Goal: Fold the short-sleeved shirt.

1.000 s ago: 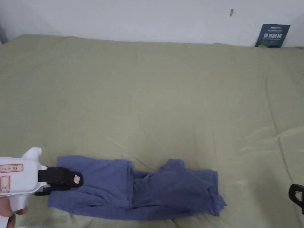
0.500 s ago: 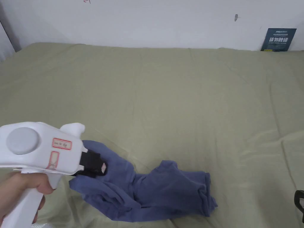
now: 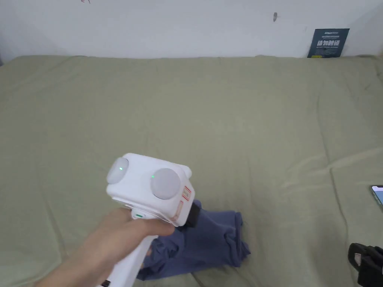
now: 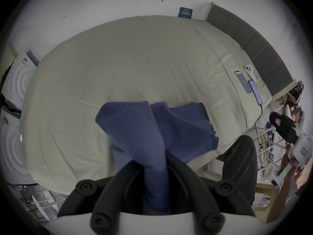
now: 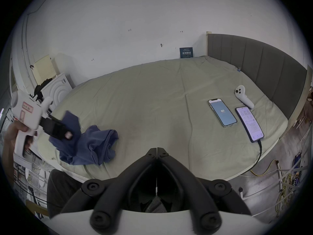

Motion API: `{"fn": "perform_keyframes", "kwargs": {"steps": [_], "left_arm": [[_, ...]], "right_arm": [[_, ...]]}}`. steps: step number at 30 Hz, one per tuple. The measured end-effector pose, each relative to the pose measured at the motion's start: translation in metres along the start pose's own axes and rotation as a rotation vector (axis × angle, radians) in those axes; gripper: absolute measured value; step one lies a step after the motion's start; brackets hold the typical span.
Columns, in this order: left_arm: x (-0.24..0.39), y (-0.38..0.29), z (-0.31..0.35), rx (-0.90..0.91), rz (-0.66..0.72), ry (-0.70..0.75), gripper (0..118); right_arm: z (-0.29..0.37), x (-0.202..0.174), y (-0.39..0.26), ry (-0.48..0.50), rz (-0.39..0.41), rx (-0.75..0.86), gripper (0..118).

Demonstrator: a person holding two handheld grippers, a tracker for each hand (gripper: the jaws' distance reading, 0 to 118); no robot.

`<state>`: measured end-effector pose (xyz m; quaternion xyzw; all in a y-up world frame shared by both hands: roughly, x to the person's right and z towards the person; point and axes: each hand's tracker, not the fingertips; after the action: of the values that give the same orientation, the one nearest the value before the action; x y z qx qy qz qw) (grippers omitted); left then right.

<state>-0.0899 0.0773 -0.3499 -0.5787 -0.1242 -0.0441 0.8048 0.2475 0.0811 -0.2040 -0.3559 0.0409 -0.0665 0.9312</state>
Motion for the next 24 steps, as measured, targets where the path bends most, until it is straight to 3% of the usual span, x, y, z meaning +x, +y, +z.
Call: {"fn": "perform_keyframes", "kwargs": {"steps": [1,2,3,5,9,13,14,15,16,18,21,24], "left_arm": [[0.007,0.002,-0.009,0.025,-0.008,-0.018,91],[0.013,0.006,-0.020,0.040,-0.014,-0.077,118],[0.018,0.018,-0.010,0.112,0.002,-0.148,111],[0.023,0.024,-0.012,0.071,-0.015,-0.117,113],[0.016,0.015,-0.004,0.057,0.057,-0.228,114],[-0.021,-0.001,0.006,0.124,0.128,-0.293,105],[-0.031,-0.009,0.014,0.147,0.173,-0.319,84],[-0.046,-0.018,0.019,0.178,0.205,-0.364,32],[-0.059,-0.028,0.022,0.217,0.258,-0.396,0],[-0.090,-0.040,0.018,0.291,0.349,-0.379,0],[-0.117,-0.053,0.009,0.233,0.342,-0.384,0],[-0.103,-0.061,0.012,0.209,0.380,-0.379,0]], "right_arm": [[0.000,0.001,-0.001,0.003,-0.002,-0.003,0],[0.001,0.001,-0.001,0.008,-0.003,-0.007,0],[0.001,0.003,-0.001,0.007,-0.005,-0.011,0],[0.004,0.005,-0.002,0.003,-0.002,-0.016,0],[0.006,0.010,-0.001,0.000,-0.005,-0.017,0],[0.002,0.009,0.002,0.014,-0.028,-0.018,0],[0.001,0.007,0.003,0.015,-0.032,-0.020,0],[0.001,0.005,0.003,0.019,-0.032,-0.019,0],[0.001,0.003,0.003,0.026,-0.030,-0.020,0],[0.000,-0.001,0.003,0.042,-0.026,-0.025,0],[-0.002,-0.007,0.004,0.052,-0.020,-0.030,0],[-0.004,-0.009,0.004,0.063,-0.014,-0.034,0]]}}
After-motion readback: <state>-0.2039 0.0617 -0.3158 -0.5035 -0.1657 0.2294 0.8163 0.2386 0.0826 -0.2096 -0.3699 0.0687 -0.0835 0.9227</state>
